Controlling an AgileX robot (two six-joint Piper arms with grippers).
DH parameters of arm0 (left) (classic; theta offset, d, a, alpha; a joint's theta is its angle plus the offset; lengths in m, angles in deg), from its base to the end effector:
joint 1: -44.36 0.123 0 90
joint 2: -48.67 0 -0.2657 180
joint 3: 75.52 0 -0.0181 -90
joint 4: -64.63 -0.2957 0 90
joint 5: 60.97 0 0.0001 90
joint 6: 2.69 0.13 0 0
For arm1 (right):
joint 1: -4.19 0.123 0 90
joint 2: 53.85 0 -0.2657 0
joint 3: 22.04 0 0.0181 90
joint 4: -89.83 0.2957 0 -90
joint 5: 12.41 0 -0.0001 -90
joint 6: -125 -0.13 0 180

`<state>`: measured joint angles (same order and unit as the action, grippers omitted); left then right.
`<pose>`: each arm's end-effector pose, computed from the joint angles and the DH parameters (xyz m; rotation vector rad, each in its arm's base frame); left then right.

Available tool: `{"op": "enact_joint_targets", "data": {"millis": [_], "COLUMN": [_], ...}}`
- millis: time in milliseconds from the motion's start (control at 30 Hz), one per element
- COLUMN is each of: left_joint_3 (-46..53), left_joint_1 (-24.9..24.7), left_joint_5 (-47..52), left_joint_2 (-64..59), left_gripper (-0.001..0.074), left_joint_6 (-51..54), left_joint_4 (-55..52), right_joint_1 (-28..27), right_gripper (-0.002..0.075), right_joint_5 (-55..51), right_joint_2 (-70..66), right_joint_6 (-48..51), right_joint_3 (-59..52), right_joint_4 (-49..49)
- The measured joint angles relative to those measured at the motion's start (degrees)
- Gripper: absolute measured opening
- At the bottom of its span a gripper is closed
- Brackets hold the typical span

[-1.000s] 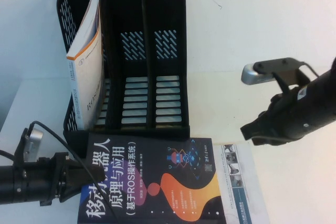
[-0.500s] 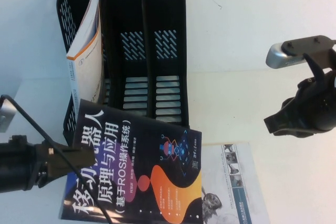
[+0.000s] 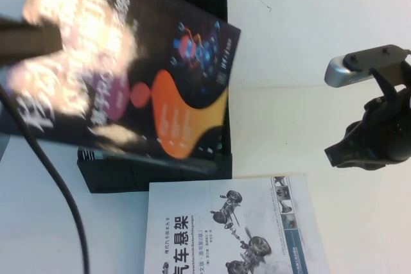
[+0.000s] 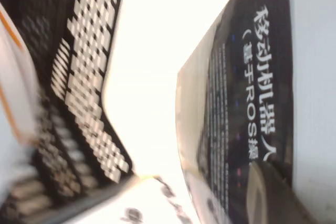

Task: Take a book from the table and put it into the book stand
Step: Place the book on the book shelf

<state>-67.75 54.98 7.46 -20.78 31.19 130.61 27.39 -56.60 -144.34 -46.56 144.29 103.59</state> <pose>0.2646 -0.0628 0.4174 0.3004 1.9751 -1.0175 0.3244 0.1625 0.2257 -0.5507 2.5398 0.3738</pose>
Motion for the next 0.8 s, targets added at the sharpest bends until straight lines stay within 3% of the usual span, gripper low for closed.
{"op": "enact_joint_targets", "data": {"millis": [300, 633, 800], "left_joint_3": [-25.89, -35.2, -38.85], "left_joint_1": [0.0, -0.27, -3.43], "left_joint_5": [2.29, 1.43, 0.59], "left_joint_2": [-14.28, -28.87, -33.79], "left_gripper": [0.0114, 0.0114, 0.0114], "left_joint_6": [-12.74, -17.81, -22.53], "left_joint_4": [-12.33, -14.67, -23.24], "right_joint_1": [0.0, 0.0, 0.0], "right_gripper": [0.0, 0.0, 0.0], "right_joint_5": [0.0, 0.0, 0.0], "right_joint_2": [0.0, 0.0, 0.0], "right_joint_6": [0.19, -0.28, -0.28], "right_joint_3": [0.0, 0.0, 0.0], "right_joint_4": [0.0, 0.0, 0.0]}}
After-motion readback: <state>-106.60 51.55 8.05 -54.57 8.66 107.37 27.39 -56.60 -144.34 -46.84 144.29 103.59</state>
